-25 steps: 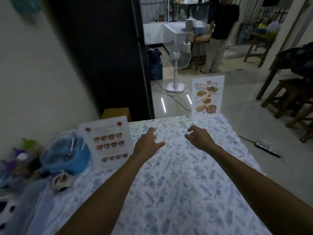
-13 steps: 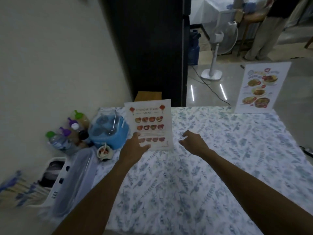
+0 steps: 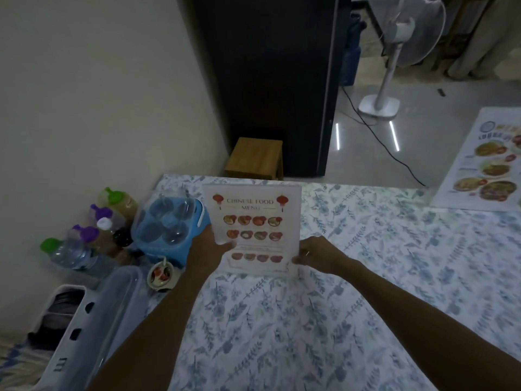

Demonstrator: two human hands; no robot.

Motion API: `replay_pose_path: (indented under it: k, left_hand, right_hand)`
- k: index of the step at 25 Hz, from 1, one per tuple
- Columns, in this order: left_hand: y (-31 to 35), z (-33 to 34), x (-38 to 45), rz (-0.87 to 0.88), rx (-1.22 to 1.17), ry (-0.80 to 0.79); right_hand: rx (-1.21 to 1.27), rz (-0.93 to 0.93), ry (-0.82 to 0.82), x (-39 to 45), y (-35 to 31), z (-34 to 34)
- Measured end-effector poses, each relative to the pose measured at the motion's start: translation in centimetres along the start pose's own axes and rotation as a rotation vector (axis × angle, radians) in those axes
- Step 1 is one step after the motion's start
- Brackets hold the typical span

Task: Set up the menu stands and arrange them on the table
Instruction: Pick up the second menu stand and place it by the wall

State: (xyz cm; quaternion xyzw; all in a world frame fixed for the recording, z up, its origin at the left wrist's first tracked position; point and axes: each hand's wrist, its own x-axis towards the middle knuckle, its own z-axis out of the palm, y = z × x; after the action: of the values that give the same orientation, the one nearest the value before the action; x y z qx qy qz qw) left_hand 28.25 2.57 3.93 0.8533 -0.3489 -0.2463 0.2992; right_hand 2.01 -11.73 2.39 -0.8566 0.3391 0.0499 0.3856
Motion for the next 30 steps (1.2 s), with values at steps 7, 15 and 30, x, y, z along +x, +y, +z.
replay_pose_path:
  k: [7,15,30]
  left_hand:
    - [3.8,0.4,4.5,0.058,-0.145,-0.128]
    - [9.7,-1.7,13.8,0.286,-0.139,-0.264]
    - [-7.4,-22.8,34.7,0.125,-0.064,-0.037]
  right_hand:
    - [-0.037,0.079,0.051,1.3,0.2,-3.0]
    - [-0.036,0.357,0.286,4.7,-1.4,-8.0]
    - [0.080,0.109,0.306,36.2,-20.4,-0.5]
